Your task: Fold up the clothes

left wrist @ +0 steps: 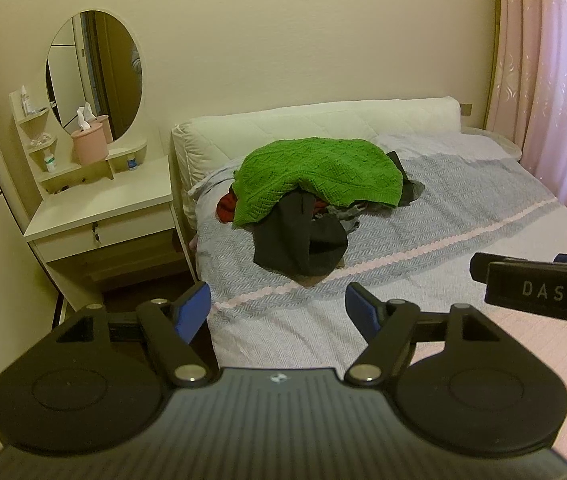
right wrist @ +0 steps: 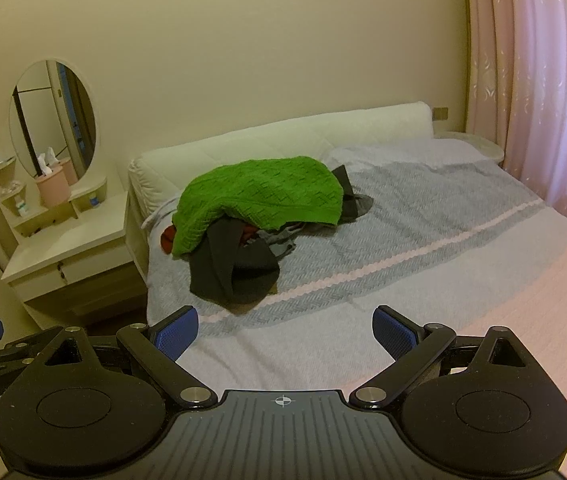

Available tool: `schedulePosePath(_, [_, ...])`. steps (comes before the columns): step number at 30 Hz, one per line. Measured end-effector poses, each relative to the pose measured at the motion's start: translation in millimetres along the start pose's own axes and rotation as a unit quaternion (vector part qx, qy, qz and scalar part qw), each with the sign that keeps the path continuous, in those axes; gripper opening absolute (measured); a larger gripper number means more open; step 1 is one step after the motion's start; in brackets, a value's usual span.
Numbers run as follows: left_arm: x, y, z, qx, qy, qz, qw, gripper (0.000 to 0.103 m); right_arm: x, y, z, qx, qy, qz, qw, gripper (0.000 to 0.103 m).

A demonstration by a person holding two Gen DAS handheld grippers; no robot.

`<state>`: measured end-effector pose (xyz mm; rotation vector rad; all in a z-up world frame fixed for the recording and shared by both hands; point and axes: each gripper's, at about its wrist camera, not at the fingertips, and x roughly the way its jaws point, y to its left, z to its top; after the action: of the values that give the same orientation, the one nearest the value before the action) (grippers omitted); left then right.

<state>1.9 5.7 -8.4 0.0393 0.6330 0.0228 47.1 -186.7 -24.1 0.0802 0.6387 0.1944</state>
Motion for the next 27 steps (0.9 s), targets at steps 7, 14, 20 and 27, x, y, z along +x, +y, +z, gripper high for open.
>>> schedulePosePath(7, [0.7, 1.9, -1.7, 0.002, -0.002, -0.002, 1.0, 0.071, -1.7, -1.9, 2.5, 0.002, -0.001, -0.002, 1.0, 0.096])
schedulePosePath(14, [-0.2, -1.2, -1.1, 0.003, -0.001, -0.003, 1.0, 0.071, -2.6, -2.2, 2.5, 0.005, -0.002, -0.004, 1.0, 0.096])
schedulePosePath(20, [-1.0, -0.5, 0.0, 0.002, -0.001, -0.001, 1.0, 0.071, -3.1, -3.7, 4.4, 0.006, 0.001, -0.003, 1.0, 0.096])
schedulePosePath(27, [-3.6, -2.8, 2.6, 0.0, -0.001, 0.002, 1.0, 0.071, -4.3, -2.9, 5.9, 0.006, 0.0, -0.002, 1.0, 0.096])
